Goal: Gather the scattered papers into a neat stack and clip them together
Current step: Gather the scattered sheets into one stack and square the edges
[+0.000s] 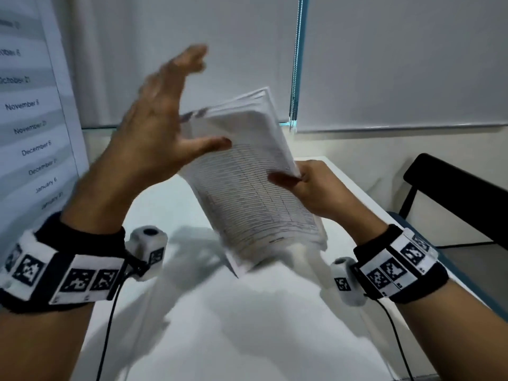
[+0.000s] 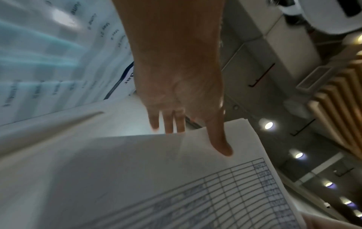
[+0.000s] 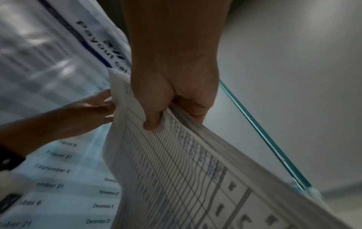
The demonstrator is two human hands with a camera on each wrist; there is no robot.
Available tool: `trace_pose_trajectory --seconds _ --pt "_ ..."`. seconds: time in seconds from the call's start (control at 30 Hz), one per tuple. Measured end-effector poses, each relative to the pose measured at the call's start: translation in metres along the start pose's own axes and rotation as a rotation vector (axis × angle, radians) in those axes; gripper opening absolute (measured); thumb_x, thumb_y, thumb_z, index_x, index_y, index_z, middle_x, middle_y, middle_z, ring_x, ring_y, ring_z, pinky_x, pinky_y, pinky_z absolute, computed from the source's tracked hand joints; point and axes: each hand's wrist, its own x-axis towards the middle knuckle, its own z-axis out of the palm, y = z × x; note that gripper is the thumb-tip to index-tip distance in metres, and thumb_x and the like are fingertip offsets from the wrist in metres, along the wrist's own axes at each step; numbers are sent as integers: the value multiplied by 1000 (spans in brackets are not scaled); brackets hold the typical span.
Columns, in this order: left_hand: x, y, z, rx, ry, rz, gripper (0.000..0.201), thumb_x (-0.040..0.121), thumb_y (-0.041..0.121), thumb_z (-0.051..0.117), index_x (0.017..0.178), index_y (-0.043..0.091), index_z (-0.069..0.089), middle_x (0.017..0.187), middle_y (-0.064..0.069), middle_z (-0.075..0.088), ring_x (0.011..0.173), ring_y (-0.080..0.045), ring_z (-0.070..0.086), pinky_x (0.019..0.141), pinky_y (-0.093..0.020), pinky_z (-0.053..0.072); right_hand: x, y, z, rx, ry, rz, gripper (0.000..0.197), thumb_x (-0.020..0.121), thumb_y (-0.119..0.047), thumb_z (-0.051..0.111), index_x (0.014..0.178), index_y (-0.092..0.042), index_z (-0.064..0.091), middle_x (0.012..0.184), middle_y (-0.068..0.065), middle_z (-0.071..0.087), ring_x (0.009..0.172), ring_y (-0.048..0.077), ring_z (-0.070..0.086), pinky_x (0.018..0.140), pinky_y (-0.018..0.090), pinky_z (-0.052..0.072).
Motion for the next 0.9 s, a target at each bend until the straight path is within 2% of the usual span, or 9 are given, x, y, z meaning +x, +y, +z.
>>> trace_pose_trajectory --seconds 0.1,0.23,0.33,0.43,0.53,0.63,0.73,0.83,0.9 --pt "1 3 -6 -138 -300 -96 65 62 56 80 123 47 60 99 21 71 87 16 62 83 -15 51 -2 -18 -9 -142 -65 -128 17 92 -46 66 76 -42 69 50 -10 52 47 13 37 54 33 37" --pt "-13 -18 13 -402 -178 -189 10 69 47 84 73 40 79 66 20 66 63 7 53 63 -23 47 -3 -13 -13 -39 -51 -184 18 90 -39 72 73 -35 69 55 -12 55 52 6 43 57 31 38" --pt "-24 -38 17 -519 -52 -237 21 71 42 88 82 27 78 74 9 64 70 -5 56 68 -27 47 -2 15 -22 -27 10 -128 26 84 -45 76 79 -20 69 65 -4 60 61 9 48 61 37 42" --pt "-32 -58 11 -582 11 -282 15 80 24 86 72 35 81 66 22 68 62 8 59 62 -11 48 -6 58 -36 -95 96 48 39 79 -51 78 80 -14 67 69 1 65 64 17 58 66 40 47" --pt "-39 -72 12 -653 128 -377 5 82 23 79 78 27 80 71 14 74 65 2 66 62 -14 52 -14 83 -34 312 92 202 24 82 -42 76 93 -22 66 84 -4 76 75 12 72 83 43 53" --pt "-41 -80 27 -692 189 -453 18 87 26 75 95 10 74 81 5 74 68 -4 68 64 -17 55 -19 78 -18 662 99 186 7 99 -17 57 98 -23 61 83 -19 74 77 -3 68 80 21 50" --pt "-38 -79 48 -721 219 -524 12 86 27 77 83 15 77 73 12 76 66 -3 70 65 -17 56 -11 67 -12 782 236 139 16 89 -24 67 105 -20 69 104 -7 77 100 12 71 90 28 54" --pt "-35 -76 78 -655 332 -607 16 84 34 82 81 19 77 74 9 77 70 -9 72 69 -24 58 -2 56 1 640 466 98 10 90 -28 73 80 -28 74 72 -15 72 71 12 62 71 30 51" --pt "-38 -68 99 -597 408 -657 24 85 38 81 90 15 76 81 0 76 73 -15 71 72 -31 58 0 48 18 540 465 19 13 93 -24 70 82 -32 71 66 -22 68 66 -1 57 67 21 48"
